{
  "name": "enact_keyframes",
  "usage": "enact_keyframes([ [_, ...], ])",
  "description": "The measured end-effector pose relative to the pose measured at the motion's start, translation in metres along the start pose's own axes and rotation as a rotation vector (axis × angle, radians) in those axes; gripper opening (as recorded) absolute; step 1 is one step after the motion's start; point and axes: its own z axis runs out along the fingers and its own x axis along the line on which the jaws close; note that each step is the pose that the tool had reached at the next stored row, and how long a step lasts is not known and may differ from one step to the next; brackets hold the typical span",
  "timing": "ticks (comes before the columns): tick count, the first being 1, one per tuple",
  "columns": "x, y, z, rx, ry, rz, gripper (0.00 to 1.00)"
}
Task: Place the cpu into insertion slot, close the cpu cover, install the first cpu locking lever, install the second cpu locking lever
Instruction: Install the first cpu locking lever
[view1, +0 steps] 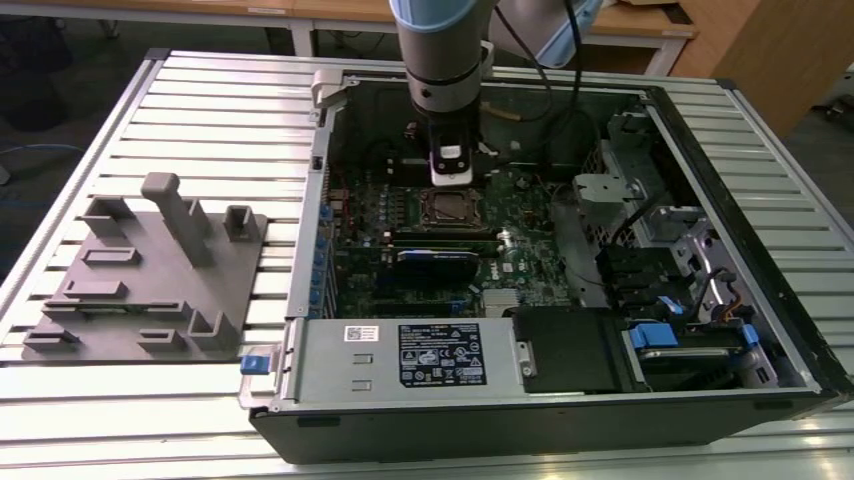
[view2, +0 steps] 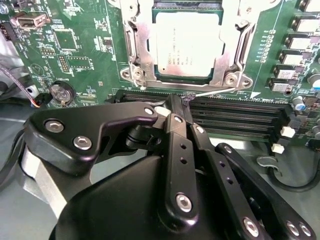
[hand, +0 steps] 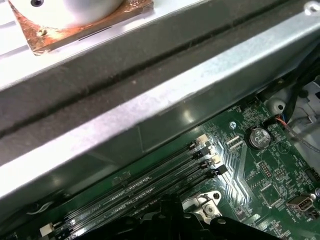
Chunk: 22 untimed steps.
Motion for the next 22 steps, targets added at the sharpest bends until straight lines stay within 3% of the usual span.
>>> enact_keyframes([
  [12,0.0011,0.0008,0.0008,0.0006,-0.0020,0.006,0.10],
  [17,0.0010,0.0017,-0.0020,0.0005,-0.0028,0.008,0.10],
  [22,0.0022,0.0009,-0.0003,-0.0005,-0.0083,0.014,0.10],
])
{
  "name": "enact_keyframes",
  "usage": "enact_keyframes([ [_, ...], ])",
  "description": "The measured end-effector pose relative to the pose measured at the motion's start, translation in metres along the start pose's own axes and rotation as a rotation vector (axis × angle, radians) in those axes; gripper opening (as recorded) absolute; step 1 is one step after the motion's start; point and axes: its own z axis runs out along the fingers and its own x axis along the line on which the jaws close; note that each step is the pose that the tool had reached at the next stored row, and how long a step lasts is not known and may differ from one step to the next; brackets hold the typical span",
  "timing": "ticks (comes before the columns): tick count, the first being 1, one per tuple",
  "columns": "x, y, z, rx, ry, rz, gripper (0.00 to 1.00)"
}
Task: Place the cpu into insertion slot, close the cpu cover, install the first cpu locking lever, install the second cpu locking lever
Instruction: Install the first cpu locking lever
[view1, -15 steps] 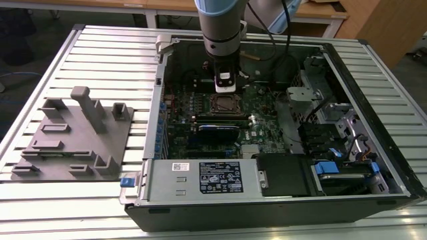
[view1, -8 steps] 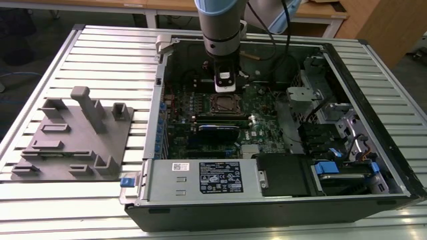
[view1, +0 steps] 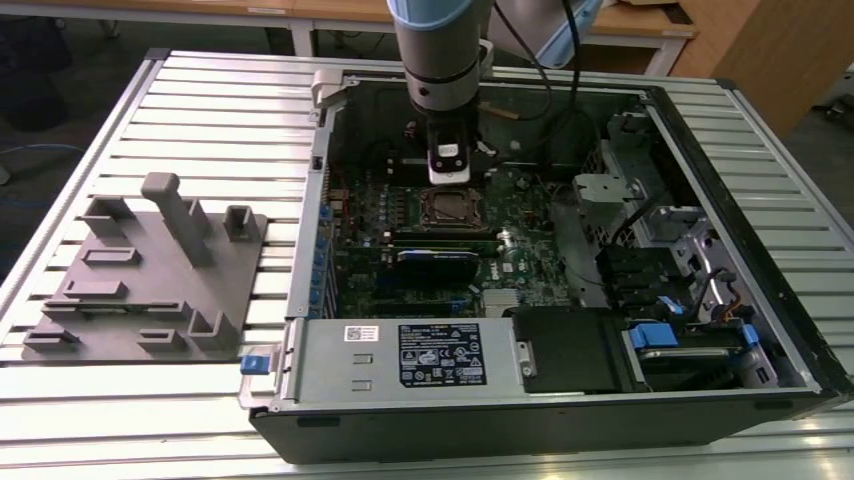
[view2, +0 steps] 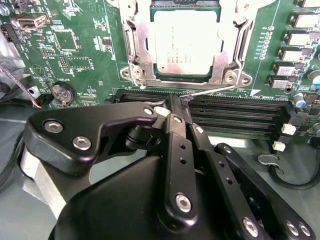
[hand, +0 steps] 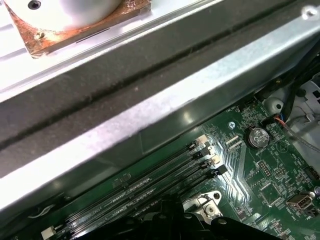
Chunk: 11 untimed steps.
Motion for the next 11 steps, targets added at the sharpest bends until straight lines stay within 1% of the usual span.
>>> enact_keyframes([
  [6,0.0009,-0.0004,0.0044,0.0000,-0.0107,0.024,0.10],
  [9,0.0012,-0.0003,0.0055,0.0021,-0.0163,0.039,0.10],
  [11,0.0013,-0.0004,0.0059,0.0046,-0.0217,0.053,0.10],
])
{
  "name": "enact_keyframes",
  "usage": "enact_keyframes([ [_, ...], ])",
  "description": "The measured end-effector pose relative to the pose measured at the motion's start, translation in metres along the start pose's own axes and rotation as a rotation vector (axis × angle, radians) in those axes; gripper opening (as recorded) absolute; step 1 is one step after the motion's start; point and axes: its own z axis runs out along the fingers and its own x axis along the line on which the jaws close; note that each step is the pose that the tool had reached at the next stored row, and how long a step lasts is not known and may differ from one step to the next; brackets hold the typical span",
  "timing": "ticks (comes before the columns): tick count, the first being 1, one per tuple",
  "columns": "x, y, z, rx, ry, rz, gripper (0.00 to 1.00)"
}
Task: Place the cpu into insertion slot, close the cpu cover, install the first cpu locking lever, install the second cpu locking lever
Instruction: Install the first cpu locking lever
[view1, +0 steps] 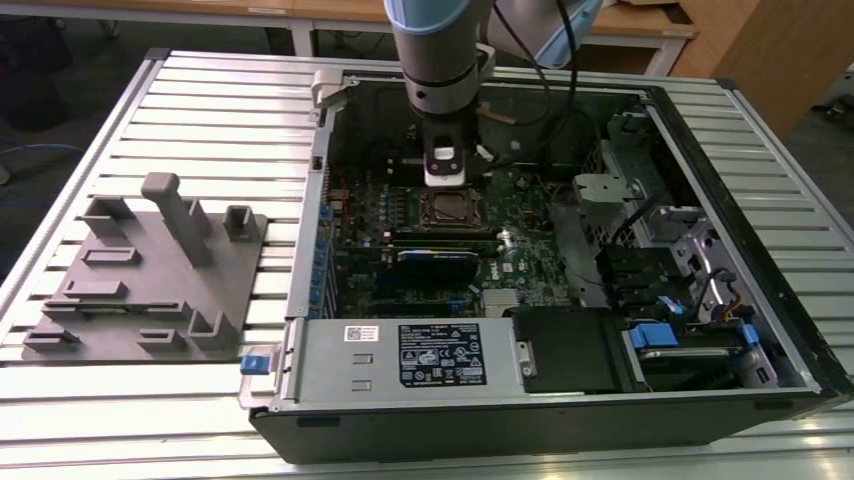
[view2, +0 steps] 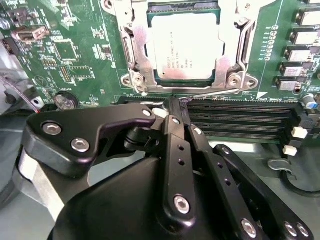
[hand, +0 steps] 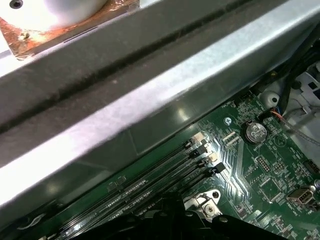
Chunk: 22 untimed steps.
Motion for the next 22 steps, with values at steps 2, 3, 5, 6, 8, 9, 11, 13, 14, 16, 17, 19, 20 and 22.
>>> enact_keyframes([
  [2,0.0000,-0.0001,0.0002,0.0028,-0.0062,0.017,0.10],
  [3,0.0000,-0.0001,0.0003,0.0036,-0.0091,0.027,0.10],
  [5,0.0001,-0.0002,0.0002,0.0040,-0.0103,0.031,0.10],
  [6,0.0001,-0.0001,0.0000,0.0041,-0.0104,0.031,0.10],
  [8,0.0000,0.0004,-0.0015,0.0040,-0.0108,0.032,0.10],
  [9,-0.0001,0.0007,-0.0024,0.0039,-0.0110,0.033,0.10],
  [11,0.0001,0.0011,-0.0034,0.0040,-0.0117,0.036,0.10],
  [13,0.0009,0.0014,-0.0034,0.0038,-0.0133,0.040,0.10],
  [14,0.0013,0.0014,-0.0035,0.0037,-0.0141,0.042,0.10],
  [16,0.0021,0.0014,-0.0036,0.0036,-0.0159,0.049,0.10],
  [17,0.0026,0.0014,-0.0036,0.0034,-0.0169,0.052,0.10],
  [19,0.0036,0.0014,-0.0037,0.0030,-0.0190,0.058,0.10],
  [20,0.0042,0.0014,-0.0037,0.0027,-0.0200,0.060,0.10],
  [22,0.0053,0.0019,-0.0036,0.0019,-0.0220,0.064,0.10],
])
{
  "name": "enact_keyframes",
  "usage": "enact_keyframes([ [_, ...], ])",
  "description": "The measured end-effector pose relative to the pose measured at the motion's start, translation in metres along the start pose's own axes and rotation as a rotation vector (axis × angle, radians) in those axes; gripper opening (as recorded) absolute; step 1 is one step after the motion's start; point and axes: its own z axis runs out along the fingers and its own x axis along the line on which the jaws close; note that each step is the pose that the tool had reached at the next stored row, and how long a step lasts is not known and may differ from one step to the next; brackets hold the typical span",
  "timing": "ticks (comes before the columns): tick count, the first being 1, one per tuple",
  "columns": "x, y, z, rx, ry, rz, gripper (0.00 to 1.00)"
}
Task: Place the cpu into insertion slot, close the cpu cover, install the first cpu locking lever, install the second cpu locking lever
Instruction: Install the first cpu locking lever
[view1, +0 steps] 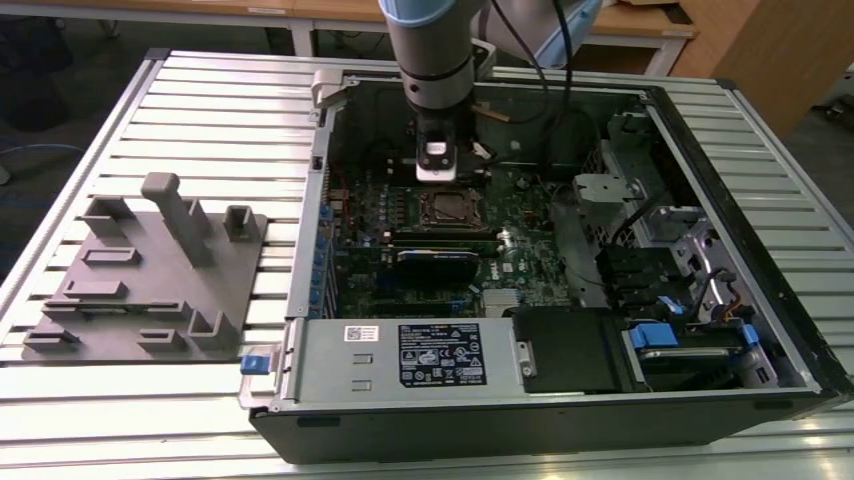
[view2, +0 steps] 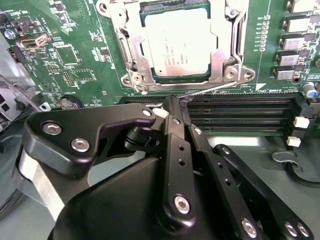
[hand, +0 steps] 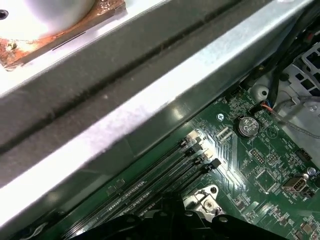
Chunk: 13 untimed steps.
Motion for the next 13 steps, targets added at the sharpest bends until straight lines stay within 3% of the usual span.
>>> enact_keyframes([
  [8,0.0024,0.0023,0.0012,-0.0015,-0.0063,0.002,0.10],
  [13,0.0026,0.0019,0.0022,0.0134,-0.0229,-0.004,0.10],
])
